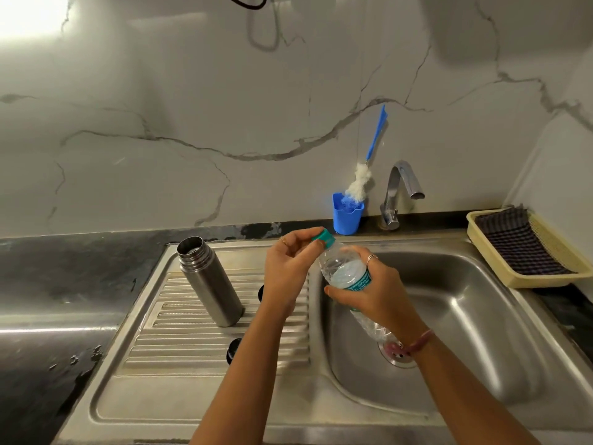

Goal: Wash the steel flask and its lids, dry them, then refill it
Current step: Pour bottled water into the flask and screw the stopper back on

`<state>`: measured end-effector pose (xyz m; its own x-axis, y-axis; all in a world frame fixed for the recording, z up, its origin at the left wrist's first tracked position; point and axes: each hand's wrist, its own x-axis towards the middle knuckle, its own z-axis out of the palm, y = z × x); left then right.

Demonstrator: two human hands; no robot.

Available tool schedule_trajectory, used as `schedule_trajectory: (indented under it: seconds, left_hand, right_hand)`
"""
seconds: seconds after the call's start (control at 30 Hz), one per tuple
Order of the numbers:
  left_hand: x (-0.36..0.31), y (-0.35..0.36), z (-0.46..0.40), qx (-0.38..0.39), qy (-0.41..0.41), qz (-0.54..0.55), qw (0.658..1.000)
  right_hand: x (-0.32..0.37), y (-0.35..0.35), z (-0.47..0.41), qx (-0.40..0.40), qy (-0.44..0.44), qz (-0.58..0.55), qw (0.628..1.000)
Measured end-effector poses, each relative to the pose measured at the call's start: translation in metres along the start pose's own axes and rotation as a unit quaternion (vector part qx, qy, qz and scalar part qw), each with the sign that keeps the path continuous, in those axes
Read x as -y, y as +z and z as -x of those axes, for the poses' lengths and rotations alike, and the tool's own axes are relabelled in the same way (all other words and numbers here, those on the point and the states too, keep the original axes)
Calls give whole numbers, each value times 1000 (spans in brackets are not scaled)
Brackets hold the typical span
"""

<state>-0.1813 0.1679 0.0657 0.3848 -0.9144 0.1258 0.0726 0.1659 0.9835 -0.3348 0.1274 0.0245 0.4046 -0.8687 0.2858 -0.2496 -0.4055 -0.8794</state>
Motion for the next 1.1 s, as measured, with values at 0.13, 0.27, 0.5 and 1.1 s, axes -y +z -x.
schedule_trajectory:
  seconds: [0.13, 0.27, 0.5, 1.1]
  left_hand:
    - [-5, 8, -6, -6, -25, 63, 998]
    - [-11, 2, -17, 52, -38, 88, 994]
    - [-10, 2, -25, 166, -54, 161, 972]
    - [11, -33, -23, -13, 25, -135, 991]
  right_hand:
    - [6, 0, -5, 36, 29, -47, 998]
    - [10, -2, -11, 87, 100, -89, 987]
    - [-4, -15, -19, 266, 180, -287, 903]
    - [-51, 15, -44, 78, 135, -176, 972]
